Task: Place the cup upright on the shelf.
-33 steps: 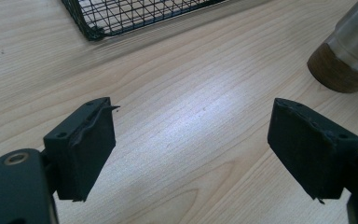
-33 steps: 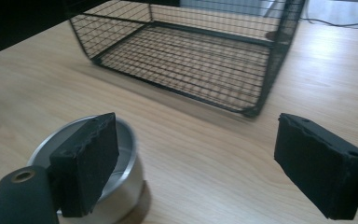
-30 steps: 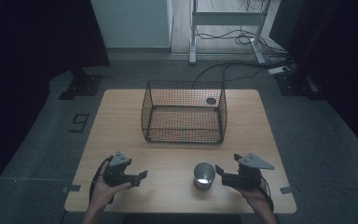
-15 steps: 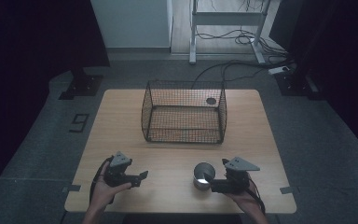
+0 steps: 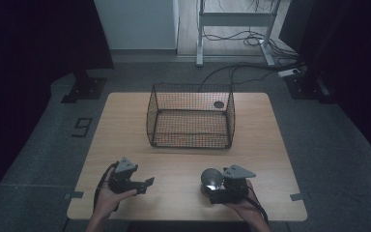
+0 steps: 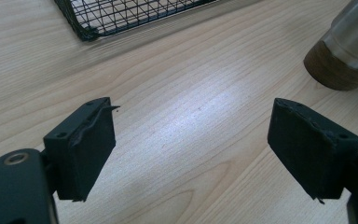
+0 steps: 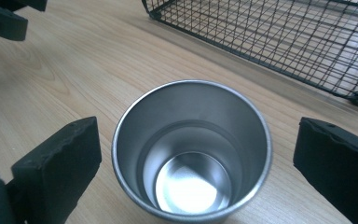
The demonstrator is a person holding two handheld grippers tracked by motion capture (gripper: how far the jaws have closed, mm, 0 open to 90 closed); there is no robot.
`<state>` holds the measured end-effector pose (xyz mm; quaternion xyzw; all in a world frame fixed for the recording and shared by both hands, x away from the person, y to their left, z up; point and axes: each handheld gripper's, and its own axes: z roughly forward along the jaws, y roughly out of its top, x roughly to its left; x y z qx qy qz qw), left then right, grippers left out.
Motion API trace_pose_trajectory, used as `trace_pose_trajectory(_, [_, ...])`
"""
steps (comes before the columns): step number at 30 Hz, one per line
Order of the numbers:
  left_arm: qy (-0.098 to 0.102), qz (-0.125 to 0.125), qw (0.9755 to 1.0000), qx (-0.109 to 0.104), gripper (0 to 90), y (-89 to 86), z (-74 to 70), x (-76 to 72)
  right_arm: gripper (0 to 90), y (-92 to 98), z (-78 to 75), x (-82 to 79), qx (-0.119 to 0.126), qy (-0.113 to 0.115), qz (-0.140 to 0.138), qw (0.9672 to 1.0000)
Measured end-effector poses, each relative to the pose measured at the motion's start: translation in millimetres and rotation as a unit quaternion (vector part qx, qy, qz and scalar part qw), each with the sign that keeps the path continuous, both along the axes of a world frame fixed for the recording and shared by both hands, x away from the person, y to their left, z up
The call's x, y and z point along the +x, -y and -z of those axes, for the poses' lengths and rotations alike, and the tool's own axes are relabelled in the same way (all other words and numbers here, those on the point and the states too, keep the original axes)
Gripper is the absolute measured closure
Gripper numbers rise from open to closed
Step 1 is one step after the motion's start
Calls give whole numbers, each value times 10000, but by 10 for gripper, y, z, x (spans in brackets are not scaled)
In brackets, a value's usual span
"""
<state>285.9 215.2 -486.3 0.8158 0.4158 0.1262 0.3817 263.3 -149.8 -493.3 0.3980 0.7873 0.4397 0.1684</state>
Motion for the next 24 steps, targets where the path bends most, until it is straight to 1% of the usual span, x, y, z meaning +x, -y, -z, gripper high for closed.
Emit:
trace_pose_trajectory(8, [-10, 15, 10000, 15, 153, 7, 9, 5, 0, -159, 122, 102, -297, -2, -55, 9995])
trace_pose_trajectory(10, [-8, 17, 10000, 12, 153, 6, 7, 4, 0, -171, 132, 109, -327, -1, -50, 9995])
trace_pose_trajectory(11, [-5, 16, 10000, 2, 153, 3, 2, 0, 0, -194, 160, 128, -406, -11, -66, 9992])
trace_pose_trajectory(12, [-5, 16, 10000, 2, 153, 3, 2, 0, 0, -194, 160, 128, -406, -11, -66, 9992])
trace_pose_trajectory(14, [10, 7, 10000, -5, 154, -6, -6, -2, 17, -217, 191, 139, -472, -38, -55, 9989])
trace_pose_trajectory(16, [15, 6, 10000, -3, 153, -10, -7, -1, 64, -222, 209, 139, -525, -51, -54, 9986])
trace_pose_trajectory(17, [17, 3, 10000, -7, 153, -11, -8, -1, 64, -222, 209, 139, -525, -51, -54, 9986])
trace_pose_trajectory(18, [17, 6, 10000, -10, 153, -13, -9, -1, 104, -222, 218, 138, -547, -14, -46, 9985])
trace_pose_trajectory(19, [21, 3, 10000, -11, 153, -15, -11, -2, 124, -221, 224, 135, -541, 19, -45, 9985])
trace_pose_trajectory(24, [24, -9, 10000, -12, 153, -17, -13, -3, 130, -215, 229, 141, -561, 46, -89, 9984])
